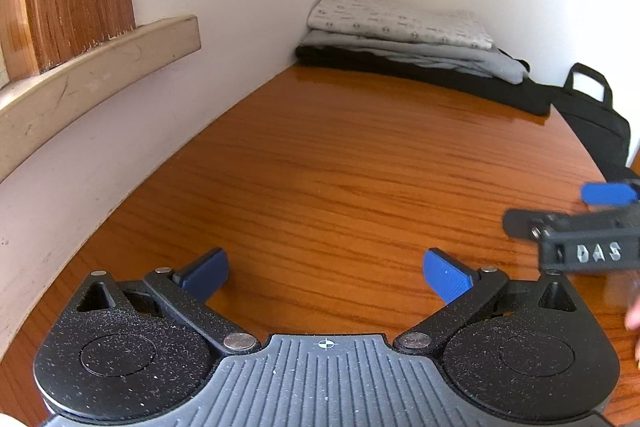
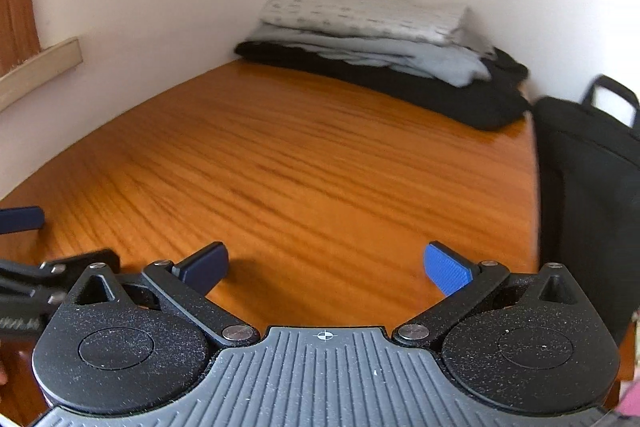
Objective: Fold clothes
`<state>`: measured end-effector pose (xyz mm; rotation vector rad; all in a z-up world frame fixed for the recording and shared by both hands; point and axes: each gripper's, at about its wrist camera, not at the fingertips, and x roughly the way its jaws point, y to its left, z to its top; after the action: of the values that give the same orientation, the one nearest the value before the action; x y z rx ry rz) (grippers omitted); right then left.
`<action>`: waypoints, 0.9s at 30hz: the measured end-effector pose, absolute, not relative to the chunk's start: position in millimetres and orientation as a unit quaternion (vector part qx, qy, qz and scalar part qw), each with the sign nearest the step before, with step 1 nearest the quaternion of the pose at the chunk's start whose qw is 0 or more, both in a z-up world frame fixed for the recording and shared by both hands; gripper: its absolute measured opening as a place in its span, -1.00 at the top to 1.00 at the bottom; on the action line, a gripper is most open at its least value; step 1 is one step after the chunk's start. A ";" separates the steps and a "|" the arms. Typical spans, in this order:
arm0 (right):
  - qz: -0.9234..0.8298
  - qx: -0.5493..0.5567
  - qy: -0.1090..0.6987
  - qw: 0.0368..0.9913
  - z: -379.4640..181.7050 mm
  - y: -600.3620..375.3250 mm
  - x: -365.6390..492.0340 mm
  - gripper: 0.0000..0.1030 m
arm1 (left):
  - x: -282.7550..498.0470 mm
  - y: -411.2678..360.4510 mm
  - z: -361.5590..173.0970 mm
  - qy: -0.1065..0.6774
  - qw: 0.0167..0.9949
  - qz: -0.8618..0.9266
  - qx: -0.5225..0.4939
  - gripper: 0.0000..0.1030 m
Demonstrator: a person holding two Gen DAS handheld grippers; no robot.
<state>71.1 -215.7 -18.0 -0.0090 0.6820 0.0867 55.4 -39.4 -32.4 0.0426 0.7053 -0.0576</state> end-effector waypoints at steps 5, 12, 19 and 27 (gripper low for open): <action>0.007 0.007 0.339 0.941 -17.1 -212.8 55.4 -1.00 | 56.9 -41.0 -32.7 0.346 0.938 -0.028 0.021 -1.00; -0.009 0.012 0.336 0.942 -18.1 -209.1 49.8 -1.00 | 57.0 -41.2 -32.5 0.346 0.938 -0.028 0.021 -1.00; -0.011 0.012 0.333 0.943 -19.4 -208.4 49.9 -1.00 | 56.5 -41.6 -31.9 0.346 0.938 -0.029 0.021 -1.00; -0.013 0.014 0.334 0.942 -18.7 -208.4 49.1 -1.00 | 58.0 -42.3 -31.8 0.346 0.938 -0.029 0.021 -1.00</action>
<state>49.1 -208.4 -18.7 0.0277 0.6804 -0.0268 58.0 -42.3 -31.8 0.0438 0.7066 -0.0593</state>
